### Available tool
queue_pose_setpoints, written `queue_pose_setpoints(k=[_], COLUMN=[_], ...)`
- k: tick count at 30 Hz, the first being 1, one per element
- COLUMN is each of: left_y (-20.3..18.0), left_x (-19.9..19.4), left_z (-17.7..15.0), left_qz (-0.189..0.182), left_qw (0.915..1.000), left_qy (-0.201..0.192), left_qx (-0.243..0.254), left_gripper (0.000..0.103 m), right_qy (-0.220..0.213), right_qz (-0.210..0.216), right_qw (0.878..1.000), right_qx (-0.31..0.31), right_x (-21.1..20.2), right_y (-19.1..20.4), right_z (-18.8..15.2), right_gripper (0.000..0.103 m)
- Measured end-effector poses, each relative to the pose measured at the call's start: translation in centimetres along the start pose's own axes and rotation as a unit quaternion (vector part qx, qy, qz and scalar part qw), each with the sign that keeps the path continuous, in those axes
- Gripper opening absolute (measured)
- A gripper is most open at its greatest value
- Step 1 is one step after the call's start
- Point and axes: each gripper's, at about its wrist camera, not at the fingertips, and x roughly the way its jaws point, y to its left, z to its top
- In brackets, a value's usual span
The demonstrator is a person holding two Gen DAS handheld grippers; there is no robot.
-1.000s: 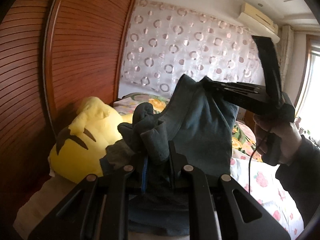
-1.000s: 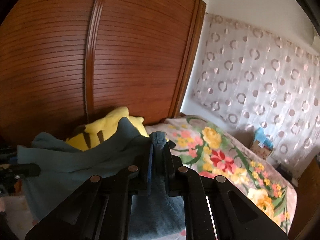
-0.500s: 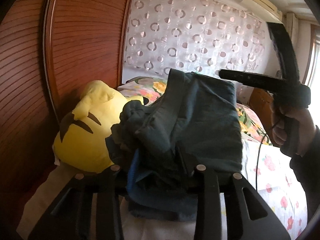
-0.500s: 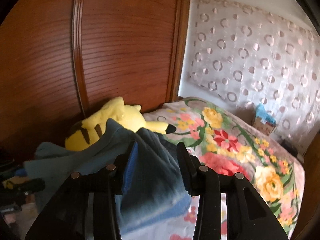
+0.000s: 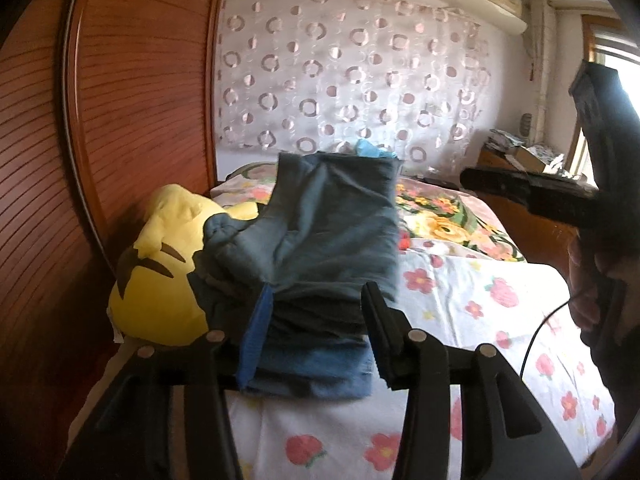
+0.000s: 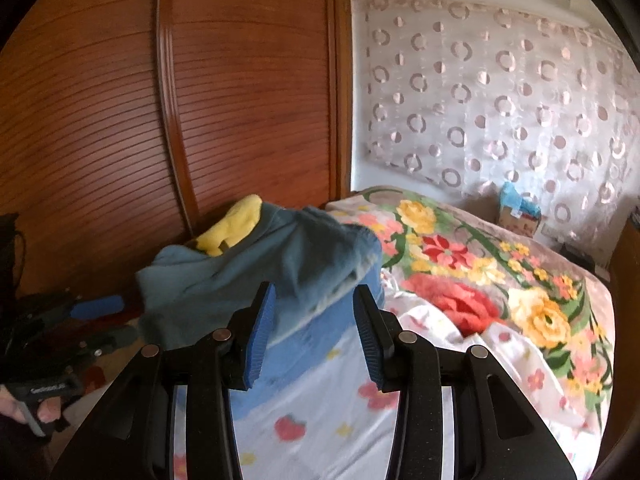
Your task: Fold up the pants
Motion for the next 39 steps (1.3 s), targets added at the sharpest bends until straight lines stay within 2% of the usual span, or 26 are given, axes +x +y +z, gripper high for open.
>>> queue_pose_setpoints(k=[3, 7, 16, 25, 27, 30, 39], left_y=[-1.1, -2.7, -5.5, -9.0, -9.7, -10.8, -13.1], left_x=[-1.4, -3.0, -6.1, -9.2, -10.0, -10.9, -13.6], left_z=[-0.2, -0.6, -1.9, -3.8, -4.2, -4.8, -6.4], left_qz=[-0.008, -0.015, -0.023, -0.040, -0.054, -0.059, -0.066], left_qw=[0.9999, 0.9995, 0.9984, 0.9962, 0.9951, 0.9944, 0.9929], left_qy=[-0.006, -0.014, -0.026, -0.039, -0.042, -0.042, -0.051], left_qx=[0.009, 0.022, 0.044, 0.067, 0.072, 0.077, 0.084], left_gripper=[0.046, 0.046, 0.046, 0.047, 0.047, 0.054, 0.055], right_qy=[-0.003, -0.013, -0.025, -0.054, -0.057, -0.058, -0.069], right_qz=[-0.006, -0.022, -0.065, -0.111, -0.122, -0.140, -0.180], right_qw=[1.000, 0.999, 0.996, 0.989, 0.988, 0.984, 0.974], right_qx=[0.006, 0.023, 0.054, 0.079, 0.082, 0.091, 0.117], right_x=[-2.4, -5.8, -12.2, -18.5, -19.8, -21.6, -26.0], right_y=[0.8, 1.4, 2.1, 2.7, 3.0, 3.4, 3.8], right_z=[-1.2, -2.9, -6.6, -10.0, -10.7, -12.1, -15.7], right_gripper=[0.042, 0.054, 0.058, 0.077, 0.078, 0.079, 0.080])
